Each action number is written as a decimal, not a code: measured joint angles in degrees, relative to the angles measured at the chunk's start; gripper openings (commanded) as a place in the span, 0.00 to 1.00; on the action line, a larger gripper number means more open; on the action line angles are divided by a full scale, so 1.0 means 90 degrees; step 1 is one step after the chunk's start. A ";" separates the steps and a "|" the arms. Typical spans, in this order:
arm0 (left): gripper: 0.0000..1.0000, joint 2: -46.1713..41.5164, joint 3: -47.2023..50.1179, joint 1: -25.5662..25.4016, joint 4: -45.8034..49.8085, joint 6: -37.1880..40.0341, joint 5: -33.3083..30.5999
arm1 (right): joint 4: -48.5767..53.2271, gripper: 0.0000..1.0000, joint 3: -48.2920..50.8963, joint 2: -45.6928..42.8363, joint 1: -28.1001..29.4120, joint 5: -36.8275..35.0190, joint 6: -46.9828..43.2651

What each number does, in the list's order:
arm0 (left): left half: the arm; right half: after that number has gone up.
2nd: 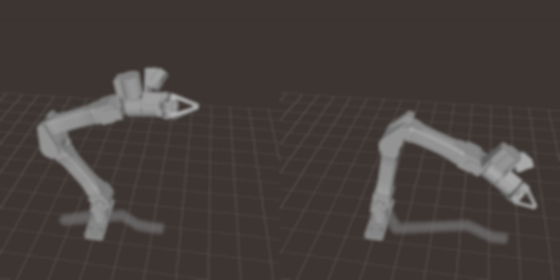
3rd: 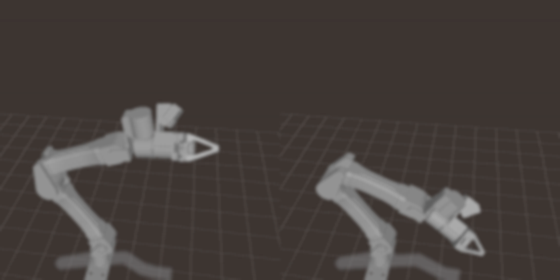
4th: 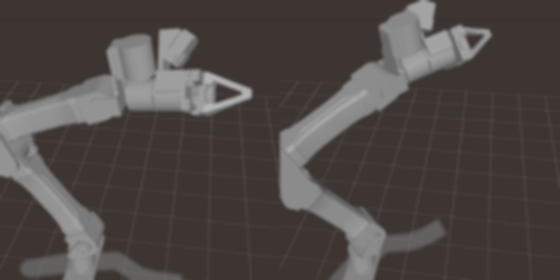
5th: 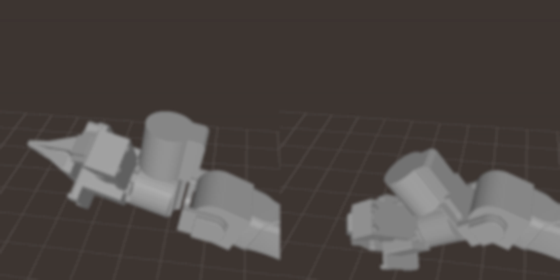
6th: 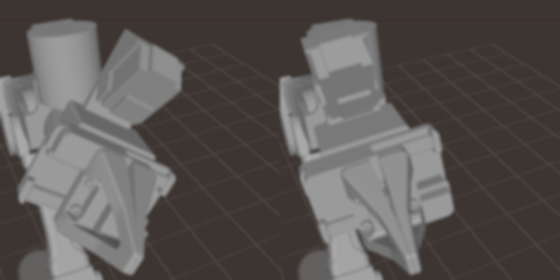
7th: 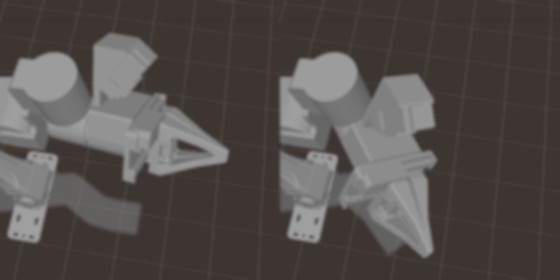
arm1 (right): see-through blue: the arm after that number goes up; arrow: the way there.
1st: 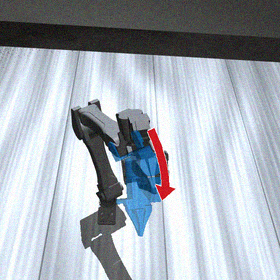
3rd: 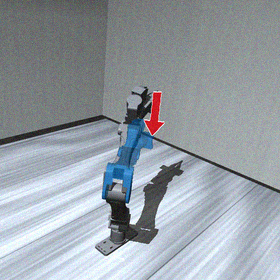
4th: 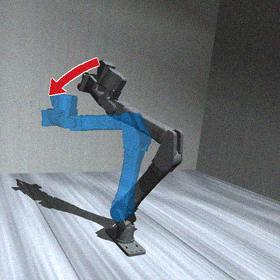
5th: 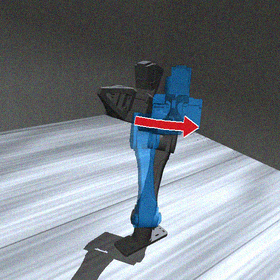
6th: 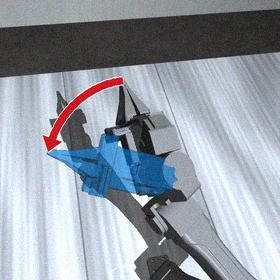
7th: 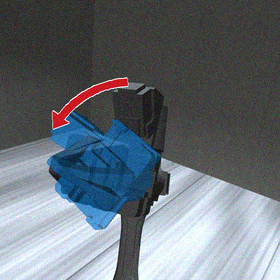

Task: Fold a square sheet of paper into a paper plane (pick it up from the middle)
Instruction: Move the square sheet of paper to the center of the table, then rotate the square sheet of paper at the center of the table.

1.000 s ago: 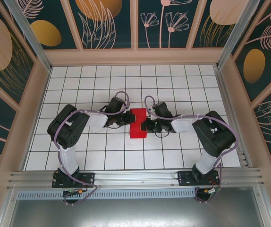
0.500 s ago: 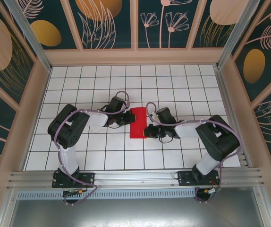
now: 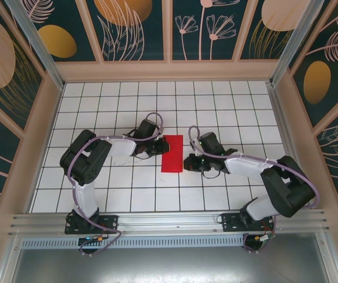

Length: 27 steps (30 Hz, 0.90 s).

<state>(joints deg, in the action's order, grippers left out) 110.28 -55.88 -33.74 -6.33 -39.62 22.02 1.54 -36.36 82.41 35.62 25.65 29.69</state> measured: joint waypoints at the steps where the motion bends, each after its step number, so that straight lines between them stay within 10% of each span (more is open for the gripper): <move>1: 0.00 0.0000 -0.0090 -0.0017 0.0146 0.0170 -0.0087 | -0.0012 0.00 -0.0165 0.0000 0.0000 -0.0080 0.0085; 15: 0.00 -0.0007 -0.0874 0.0216 0.1576 0.2429 -0.0974 | -0.0867 0.00 -0.1090 0.1292 -0.0423 -0.0515 0.1018; 27: 0.12 -0.1360 -0.0238 0.0214 0.1273 0.0775 -0.1309 | -0.0736 0.00 -0.3009 0.3203 -0.0556 -0.0245 0.0835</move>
<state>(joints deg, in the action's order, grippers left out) 98.04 -58.02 -31.81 5.13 -32.64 10.24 -5.08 -63.44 111.24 30.61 23.44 37.21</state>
